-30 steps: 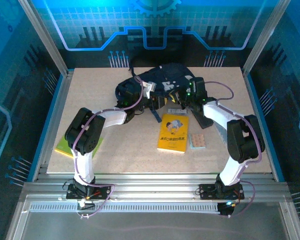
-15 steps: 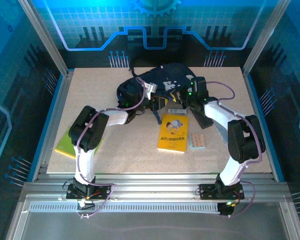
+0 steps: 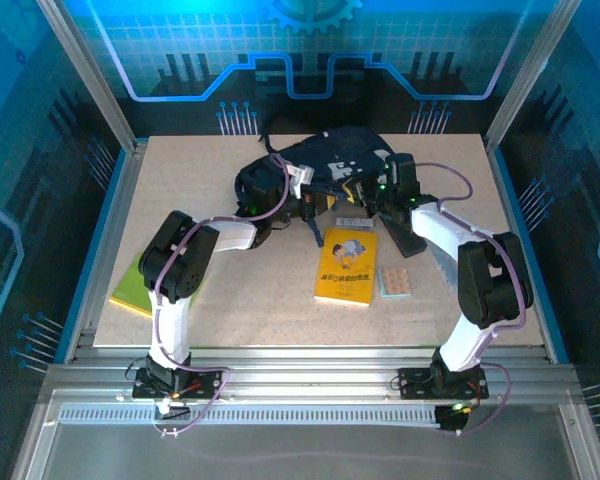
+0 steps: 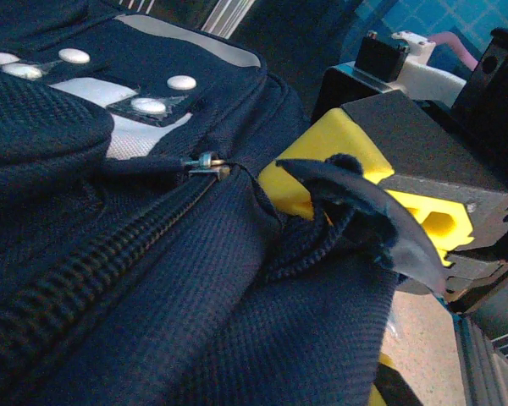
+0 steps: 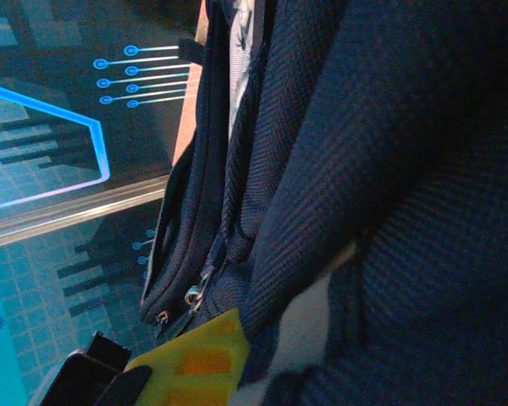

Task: Pack books, pencil case, and school supplies into a backpack

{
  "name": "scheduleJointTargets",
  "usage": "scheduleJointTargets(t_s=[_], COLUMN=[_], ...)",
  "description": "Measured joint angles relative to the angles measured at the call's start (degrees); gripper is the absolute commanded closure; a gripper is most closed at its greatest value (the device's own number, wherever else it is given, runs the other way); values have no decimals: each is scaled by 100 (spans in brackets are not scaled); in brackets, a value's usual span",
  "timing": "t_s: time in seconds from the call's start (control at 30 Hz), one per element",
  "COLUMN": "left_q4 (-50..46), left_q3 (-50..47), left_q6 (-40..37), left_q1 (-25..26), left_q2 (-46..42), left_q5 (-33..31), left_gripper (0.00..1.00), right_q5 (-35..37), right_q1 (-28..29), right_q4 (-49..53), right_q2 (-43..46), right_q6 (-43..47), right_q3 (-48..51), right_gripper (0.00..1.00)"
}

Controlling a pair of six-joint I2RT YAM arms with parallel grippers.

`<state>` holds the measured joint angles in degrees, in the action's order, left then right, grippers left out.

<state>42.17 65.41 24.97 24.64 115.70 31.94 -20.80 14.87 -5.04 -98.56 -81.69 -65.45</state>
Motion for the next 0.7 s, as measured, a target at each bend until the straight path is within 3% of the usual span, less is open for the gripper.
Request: scheduleJointTargets(t_s=[0.2, 0.53, 0.7], left_q4=[-1204, -3700, -4964], left_q3=[-96, 197, 146], left_q6=[-411, -1005, -1051], left_q1=[7, 81, -181], left_q2=[-538, -1377, -1873], left_q5=[-437, -1823, -2612], left_gripper=[100, 100, 100], right_q5=[-79, 83, 129], right_q1=[-7, -11, -188], right_q4=[216, 518, 815], right_q2=[0, 0, -7], right_q6=[354, 715, 916], right_q3=[-2, -17, -232], right_gripper=[100, 100, 100])
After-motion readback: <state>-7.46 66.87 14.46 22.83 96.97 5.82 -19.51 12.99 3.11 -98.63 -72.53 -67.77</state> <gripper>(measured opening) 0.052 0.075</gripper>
